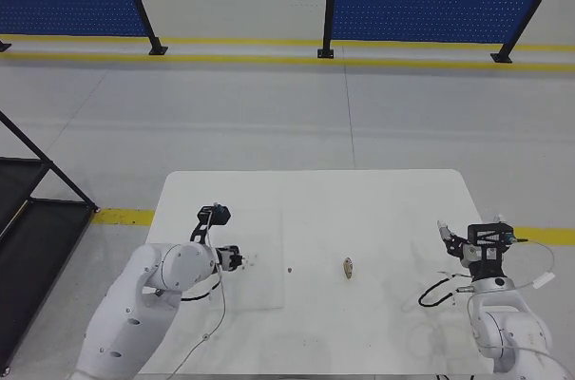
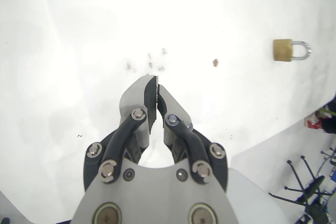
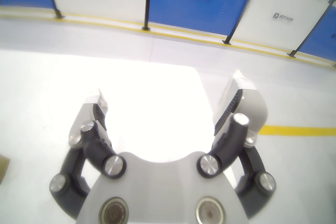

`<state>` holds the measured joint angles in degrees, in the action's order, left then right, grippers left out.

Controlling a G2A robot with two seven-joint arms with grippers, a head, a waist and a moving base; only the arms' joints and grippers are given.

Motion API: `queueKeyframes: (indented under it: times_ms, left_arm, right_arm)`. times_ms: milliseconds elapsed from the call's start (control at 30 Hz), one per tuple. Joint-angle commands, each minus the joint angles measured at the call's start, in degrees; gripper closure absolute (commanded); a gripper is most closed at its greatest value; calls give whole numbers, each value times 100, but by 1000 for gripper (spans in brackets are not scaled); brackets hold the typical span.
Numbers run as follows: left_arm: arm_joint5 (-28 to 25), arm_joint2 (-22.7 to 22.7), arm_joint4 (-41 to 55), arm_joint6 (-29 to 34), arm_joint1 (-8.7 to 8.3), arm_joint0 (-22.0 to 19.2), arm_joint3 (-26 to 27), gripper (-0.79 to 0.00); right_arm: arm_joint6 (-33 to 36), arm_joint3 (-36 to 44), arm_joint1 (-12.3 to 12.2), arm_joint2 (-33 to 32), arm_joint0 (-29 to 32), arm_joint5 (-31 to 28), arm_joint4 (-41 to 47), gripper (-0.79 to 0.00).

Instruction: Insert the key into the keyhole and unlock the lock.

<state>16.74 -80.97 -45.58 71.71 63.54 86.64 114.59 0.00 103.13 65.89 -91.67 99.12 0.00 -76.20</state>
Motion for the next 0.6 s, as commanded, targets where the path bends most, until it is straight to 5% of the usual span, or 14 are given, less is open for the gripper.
queueKeyframes:
  times_ms: [0, 233, 567]
  left_arm:
    - [-177, -234, 602, -124, -1, 126, 115, 0]
    - [-1093, -1091, 2584, -30, -42, 458, -62, 0]
    - [-2357, -1977, 5672, 959, -134, 219, -1554, 0]
  right_arm:
    - [0, 0, 0, 0, 0, 0, 0, -785]
    - [0, 0, 0, 0, 0, 0, 0, -785]
    - [0, 0, 0, 0, 0, 0, 0, -785]
